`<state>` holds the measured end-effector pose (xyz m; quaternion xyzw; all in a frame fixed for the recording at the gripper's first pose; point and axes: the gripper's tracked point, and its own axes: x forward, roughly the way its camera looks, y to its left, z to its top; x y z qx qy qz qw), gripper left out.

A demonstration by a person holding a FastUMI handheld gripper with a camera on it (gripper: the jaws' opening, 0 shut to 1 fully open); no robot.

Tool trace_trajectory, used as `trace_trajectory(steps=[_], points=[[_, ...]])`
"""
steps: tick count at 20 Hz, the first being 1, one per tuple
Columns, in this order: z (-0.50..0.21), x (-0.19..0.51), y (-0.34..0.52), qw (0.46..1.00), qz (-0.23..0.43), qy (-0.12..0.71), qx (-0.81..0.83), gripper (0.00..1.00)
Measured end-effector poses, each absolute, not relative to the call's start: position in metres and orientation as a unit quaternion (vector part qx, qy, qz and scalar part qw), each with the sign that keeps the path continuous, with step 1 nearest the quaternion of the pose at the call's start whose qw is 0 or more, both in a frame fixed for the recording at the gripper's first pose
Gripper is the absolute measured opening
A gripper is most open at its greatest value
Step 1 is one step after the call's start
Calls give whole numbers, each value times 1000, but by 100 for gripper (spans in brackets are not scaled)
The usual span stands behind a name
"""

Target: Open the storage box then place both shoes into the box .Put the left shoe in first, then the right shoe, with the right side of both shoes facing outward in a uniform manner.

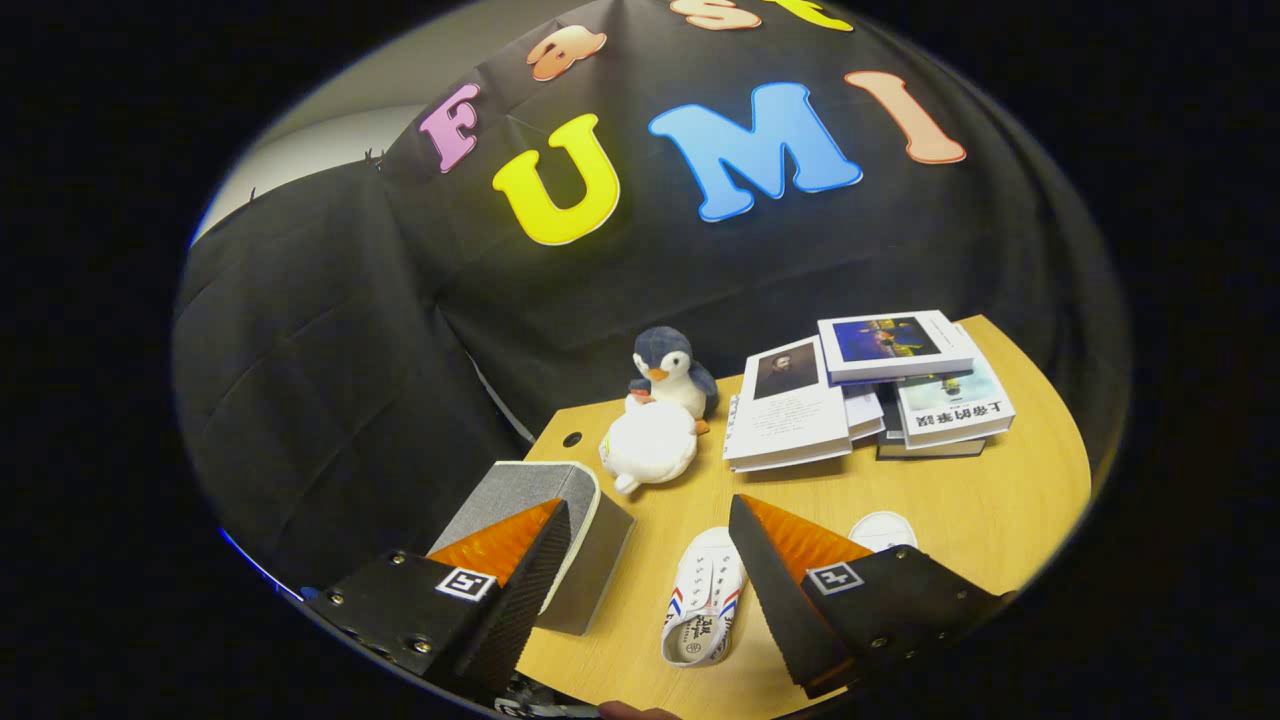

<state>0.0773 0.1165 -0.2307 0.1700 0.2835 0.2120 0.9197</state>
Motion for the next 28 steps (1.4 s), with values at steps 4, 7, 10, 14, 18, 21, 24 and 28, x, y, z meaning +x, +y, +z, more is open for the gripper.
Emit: trace_trajectory(steps=[4, 7, 10, 14, 18, 21, 24, 28], points=[[-265, 79, 149, 886, 262, 328, 200, 97], [-285, 82, 176, 850, 296, 362, 243, 97], [-305, 91, 192, 831, 312, 384, 256, 97], [-328, 105, 219, 790, 319, 417, 315, 96], [-336, 108, 251, 743, 345, 438, 371, 96], [-346, 110, 272, 701, 354, 451, 424, 96], [-358, 108, 282, 677, 353, 458, 456, 96], [-350, 113, 293, 643, 355, 454, 504, 93]])
